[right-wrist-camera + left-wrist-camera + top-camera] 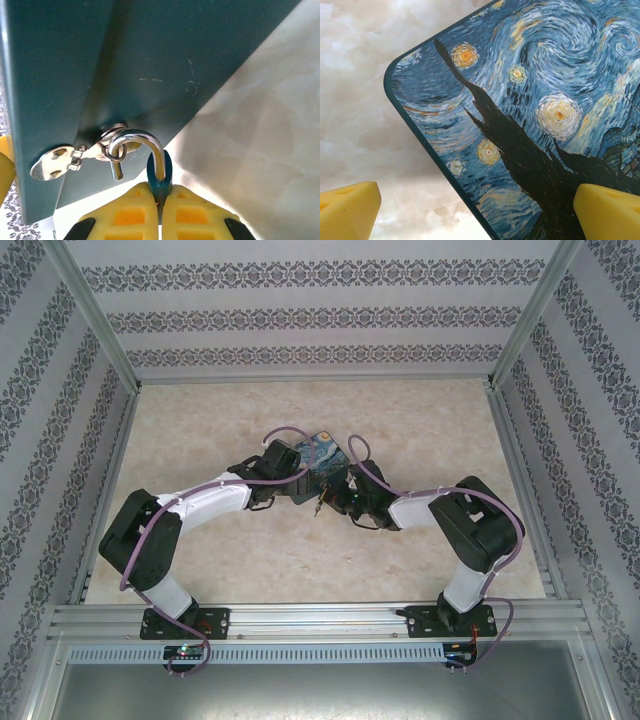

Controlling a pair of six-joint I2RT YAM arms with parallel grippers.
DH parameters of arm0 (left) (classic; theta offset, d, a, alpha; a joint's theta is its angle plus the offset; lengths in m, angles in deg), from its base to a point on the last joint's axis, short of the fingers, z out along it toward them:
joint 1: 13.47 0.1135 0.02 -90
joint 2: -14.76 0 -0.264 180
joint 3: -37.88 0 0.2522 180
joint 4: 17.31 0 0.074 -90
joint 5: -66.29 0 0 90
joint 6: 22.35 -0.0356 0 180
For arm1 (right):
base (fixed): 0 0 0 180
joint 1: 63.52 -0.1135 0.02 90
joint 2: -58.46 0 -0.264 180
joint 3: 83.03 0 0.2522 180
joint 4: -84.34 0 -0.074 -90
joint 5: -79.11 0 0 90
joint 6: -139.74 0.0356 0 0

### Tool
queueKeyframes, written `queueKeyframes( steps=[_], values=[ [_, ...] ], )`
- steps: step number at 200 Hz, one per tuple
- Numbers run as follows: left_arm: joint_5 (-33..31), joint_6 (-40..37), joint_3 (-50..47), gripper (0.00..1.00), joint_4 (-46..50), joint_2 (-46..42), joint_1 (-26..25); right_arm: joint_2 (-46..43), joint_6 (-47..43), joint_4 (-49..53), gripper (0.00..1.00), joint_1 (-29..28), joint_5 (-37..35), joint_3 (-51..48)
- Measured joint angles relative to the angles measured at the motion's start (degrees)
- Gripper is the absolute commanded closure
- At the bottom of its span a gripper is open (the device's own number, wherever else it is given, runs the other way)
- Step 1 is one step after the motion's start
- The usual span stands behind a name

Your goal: Unlock a padlock with a key

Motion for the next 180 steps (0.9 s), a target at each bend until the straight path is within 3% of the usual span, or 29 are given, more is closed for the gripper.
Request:
queueKeyframes(
  steps=[180],
  values=[
    [1.42,0.87,-1.55,0.00,-5.42,0.87,0.00,2.71,-6.40,3.69,1.00,6.58,5.95,5.05]
  ],
)
